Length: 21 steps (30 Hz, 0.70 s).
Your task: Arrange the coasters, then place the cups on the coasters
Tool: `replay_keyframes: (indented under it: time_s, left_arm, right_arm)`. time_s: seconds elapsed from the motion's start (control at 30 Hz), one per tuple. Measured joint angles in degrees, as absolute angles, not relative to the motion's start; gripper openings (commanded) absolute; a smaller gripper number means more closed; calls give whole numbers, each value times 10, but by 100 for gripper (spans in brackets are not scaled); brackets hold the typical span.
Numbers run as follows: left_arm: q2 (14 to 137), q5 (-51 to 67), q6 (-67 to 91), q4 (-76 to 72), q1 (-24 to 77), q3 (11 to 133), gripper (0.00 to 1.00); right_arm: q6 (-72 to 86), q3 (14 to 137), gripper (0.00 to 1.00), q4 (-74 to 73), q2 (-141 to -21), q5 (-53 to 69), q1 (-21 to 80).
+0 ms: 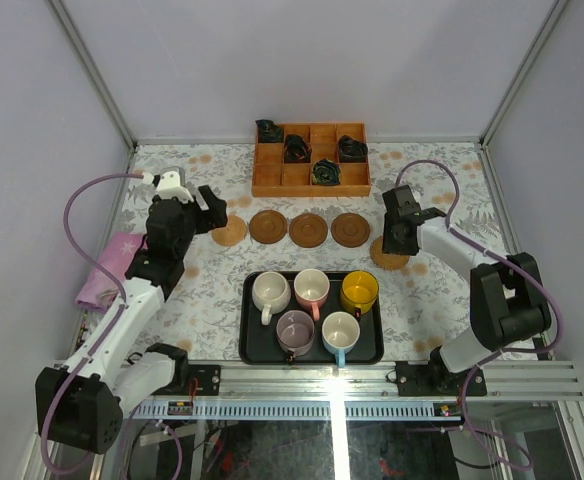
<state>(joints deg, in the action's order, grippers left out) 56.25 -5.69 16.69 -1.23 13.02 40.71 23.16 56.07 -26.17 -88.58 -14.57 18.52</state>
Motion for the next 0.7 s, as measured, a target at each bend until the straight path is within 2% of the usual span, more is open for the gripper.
replay_keyframes:
  time_s: [0.47,0.7]
  left_arm:
    - [578,-105,188,-15,123,374,83]
    - [640,-103,199,-22,111,373,83]
  right_arm:
    - [251,611,40,-231,-1008,-79,172]
    - [264,668,40,-236,-1053,-64,131]
